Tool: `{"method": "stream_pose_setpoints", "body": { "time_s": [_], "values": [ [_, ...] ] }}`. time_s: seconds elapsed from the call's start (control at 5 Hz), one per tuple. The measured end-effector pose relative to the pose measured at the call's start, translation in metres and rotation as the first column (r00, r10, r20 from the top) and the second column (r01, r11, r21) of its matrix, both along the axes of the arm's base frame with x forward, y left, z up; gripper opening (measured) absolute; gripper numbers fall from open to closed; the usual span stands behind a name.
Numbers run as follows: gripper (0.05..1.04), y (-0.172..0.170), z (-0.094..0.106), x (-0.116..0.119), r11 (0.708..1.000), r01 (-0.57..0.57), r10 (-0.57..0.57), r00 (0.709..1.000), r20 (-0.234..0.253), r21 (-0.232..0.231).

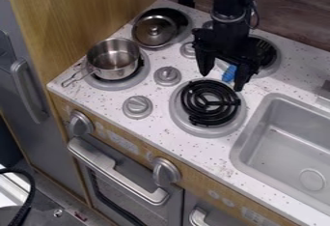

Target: Moved the silver pot to the bottom right corner burner.

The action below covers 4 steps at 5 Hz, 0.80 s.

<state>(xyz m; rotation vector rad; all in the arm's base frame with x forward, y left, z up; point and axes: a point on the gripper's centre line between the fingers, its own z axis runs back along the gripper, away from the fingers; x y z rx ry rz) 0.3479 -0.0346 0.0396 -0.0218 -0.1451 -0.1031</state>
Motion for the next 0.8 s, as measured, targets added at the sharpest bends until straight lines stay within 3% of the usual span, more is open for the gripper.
{"method": "stream_pose_setpoints", "body": {
  "time_s": [0.2, 0.4, 0.8],
  "values": [
    [0.999, 0.001, -0.01, -0.004, 1.0, -0.003, 0.003, 1.0, -0.031, 0.003],
    [0.999, 0.035, -0.019, -0.013, 0.996, -0.084, 0.085, 0.995, -0.051, 0.012],
    [0.999, 0.113, -0.015, -0.018, 0.976, -0.216, 0.216, 0.976, -0.015, 0.021]
  ]
}}
